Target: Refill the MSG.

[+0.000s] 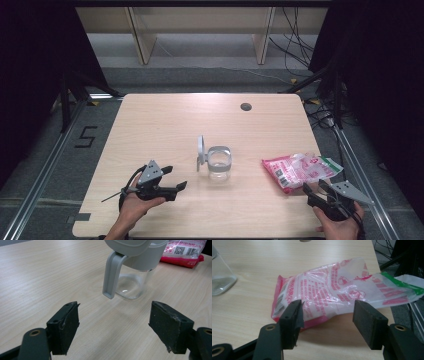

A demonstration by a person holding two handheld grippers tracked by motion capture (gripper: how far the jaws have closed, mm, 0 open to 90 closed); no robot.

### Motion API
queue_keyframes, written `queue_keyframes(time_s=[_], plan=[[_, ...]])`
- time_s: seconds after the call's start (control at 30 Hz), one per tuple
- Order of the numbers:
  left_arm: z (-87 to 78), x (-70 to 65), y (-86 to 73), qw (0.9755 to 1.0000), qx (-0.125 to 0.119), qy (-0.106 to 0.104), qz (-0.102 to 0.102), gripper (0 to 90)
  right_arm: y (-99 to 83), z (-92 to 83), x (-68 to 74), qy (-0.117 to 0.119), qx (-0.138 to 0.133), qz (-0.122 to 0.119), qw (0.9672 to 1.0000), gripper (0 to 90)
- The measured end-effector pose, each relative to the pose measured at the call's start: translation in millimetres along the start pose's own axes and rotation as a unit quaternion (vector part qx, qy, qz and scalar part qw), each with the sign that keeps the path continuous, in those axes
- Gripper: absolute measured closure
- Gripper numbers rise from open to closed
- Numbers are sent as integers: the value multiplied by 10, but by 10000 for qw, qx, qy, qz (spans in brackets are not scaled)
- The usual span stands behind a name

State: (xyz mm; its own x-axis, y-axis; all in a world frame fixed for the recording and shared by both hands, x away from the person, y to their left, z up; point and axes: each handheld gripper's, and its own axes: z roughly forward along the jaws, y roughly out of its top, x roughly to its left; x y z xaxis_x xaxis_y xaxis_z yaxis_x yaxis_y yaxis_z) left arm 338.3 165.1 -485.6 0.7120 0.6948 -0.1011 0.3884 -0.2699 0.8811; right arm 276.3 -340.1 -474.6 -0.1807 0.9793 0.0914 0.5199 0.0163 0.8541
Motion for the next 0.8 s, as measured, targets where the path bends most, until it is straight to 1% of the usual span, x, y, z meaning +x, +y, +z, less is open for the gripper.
queue_keyframes(time_s=[0.03,0.07,0.1,0.13,0.17,0.2,0.23,0.27,0.3,0.33,0.37,0.4,0.43,0.47,0.5,0.53,0.57,0.6,0.63,0.67,0.7,0.73,0.77,0.8], plan=[[0,0,-1,10000,3,1,3,230,-5,1,-23,29,-16,-86,10000,417],[-1,0,-2,10000,8,1,9,230,-19,-5,-18,-28,20,-21,10000,420],[-2,0,-2,10000,17,-3,17,230,-24,4,-62,-19,-8,-243,9997,421],[-3,4,-2,10000,18,3,48,230,-32,2,-65,-20,9,-163,9999,421],[-1,3,-2,10000,25,4,47,230,-42,-2,-39,15,104,150,9998,417],[6,5,-5,10000,-1,-22,45,230,-42,-2,-39,15,104,150,9998,417],[11,3,-6,10000,-2,-38,24,230,-42,15,-66,46,56,48,10000,409],[9,1,-5,10000,12,-12,58,230,-46,18,-53,12,106,212,9997,398],[11,5,-5,9999,11,-44,100,230,-48,24,-95,3,196,37,9998,386],[15,-9,-11,10000,2,-37,-7,230,-51,28,-85,3,216,249,9995,369],[15,-4,-9,10000,11,-55,44,230,-54,32,-106,-16,223,201,9995,362],[16,-3,-9,10000,4,-56,75,230,-65,53,-130,0,153,228,9996,353],[17,-3,-8,9999,4,-59,83,230,-69,55,-137,30,139,312,9994,351],[15,4,-5,9999,22,-67,148,230,-61,75,-145,14,126,273,9995,328],[17,-11,-12,10000,18,-45,16,230,-61,75,-145,14,126,273,9995,328],[17,-7,-11,10000,22,-42,45,230,-56,71,-139,39,220,414,9989,321],[17,-10,-13,10000,30,-58,32,230,-58,88,-136,64,167,565,9982,319],[18,-10,-14,10000,32,-62,34,230,-47,95,-161,68,248,498,9984,304],[18,-7,-13,10000,42,-49,68,230,-47,107,-174,39,216,489,9986,296],[18,1,-11,9999,55,-45,145,230,-44,128,-162,80,106,634,9979,292],[22,-1,-12,9999,57,-43,136,230,-39,153,-196,118,17,475,9988,283],[24,-4,-13,9999,61,-38,128,230,-30,153,-191,144,113,545,9983,271],[24,-6,-13,9999,65,-45,142,230,-24,164,-172,123,137,677,9975,269],[24,-6,-13,9998,68,-49,158,230,-22,186,-199,157,144,555,9982,267]])
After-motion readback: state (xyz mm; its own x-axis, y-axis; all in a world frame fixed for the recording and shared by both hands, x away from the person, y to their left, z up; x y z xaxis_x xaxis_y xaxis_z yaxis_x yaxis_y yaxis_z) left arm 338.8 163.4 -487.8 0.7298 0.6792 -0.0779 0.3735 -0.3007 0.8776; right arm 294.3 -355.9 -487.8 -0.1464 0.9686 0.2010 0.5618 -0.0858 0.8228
